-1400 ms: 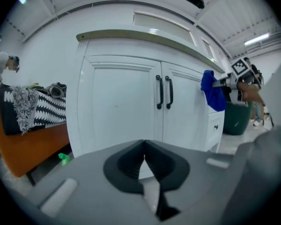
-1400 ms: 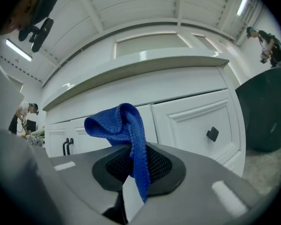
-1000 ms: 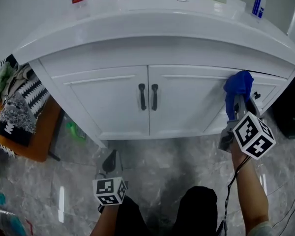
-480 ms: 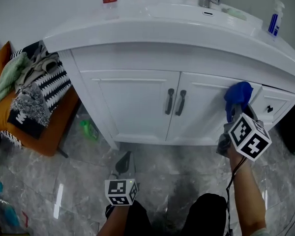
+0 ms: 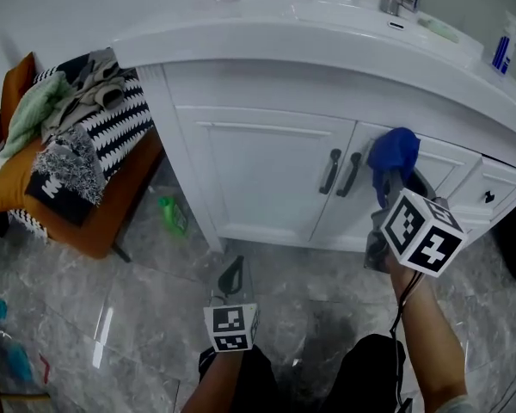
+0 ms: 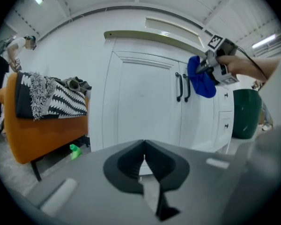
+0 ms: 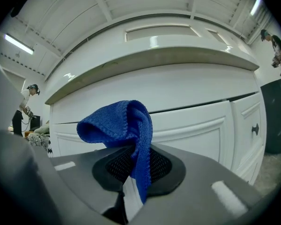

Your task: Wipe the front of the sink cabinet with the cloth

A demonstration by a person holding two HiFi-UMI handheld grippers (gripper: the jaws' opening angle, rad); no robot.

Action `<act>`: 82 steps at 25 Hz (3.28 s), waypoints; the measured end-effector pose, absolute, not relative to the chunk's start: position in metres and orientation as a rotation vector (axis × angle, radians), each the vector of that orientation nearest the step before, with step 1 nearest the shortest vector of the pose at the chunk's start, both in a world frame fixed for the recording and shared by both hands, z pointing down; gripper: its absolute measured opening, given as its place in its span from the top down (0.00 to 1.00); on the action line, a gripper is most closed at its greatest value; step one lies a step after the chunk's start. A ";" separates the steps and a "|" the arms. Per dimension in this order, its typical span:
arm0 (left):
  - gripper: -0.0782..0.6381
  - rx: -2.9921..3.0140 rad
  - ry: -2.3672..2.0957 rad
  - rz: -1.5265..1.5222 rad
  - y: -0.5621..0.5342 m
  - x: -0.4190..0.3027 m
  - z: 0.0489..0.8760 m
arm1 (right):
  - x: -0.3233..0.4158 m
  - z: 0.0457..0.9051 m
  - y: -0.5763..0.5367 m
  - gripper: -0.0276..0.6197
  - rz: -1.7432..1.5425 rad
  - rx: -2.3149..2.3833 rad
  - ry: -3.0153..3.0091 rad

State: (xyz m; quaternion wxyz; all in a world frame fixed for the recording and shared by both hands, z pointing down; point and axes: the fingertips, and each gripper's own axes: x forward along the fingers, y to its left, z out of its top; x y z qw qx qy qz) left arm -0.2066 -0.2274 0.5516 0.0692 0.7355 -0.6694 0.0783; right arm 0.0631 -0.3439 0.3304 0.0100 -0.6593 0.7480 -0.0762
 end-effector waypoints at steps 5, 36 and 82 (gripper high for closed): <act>0.88 2.203 -2.024 0.230 -0.227 -0.214 0.552 | 0.050 0.328 -0.346 0.87 -0.286 -2.052 2.333; 0.88 2.149 -2.060 0.101 -0.214 -0.244 0.541 | -0.154 0.327 -0.353 0.87 -0.189 -1.779 2.680; 0.88 2.269 -1.996 0.447 -0.246 -0.172 0.578 | -0.014 0.409 -0.326 0.87 -0.614 -1.644 2.522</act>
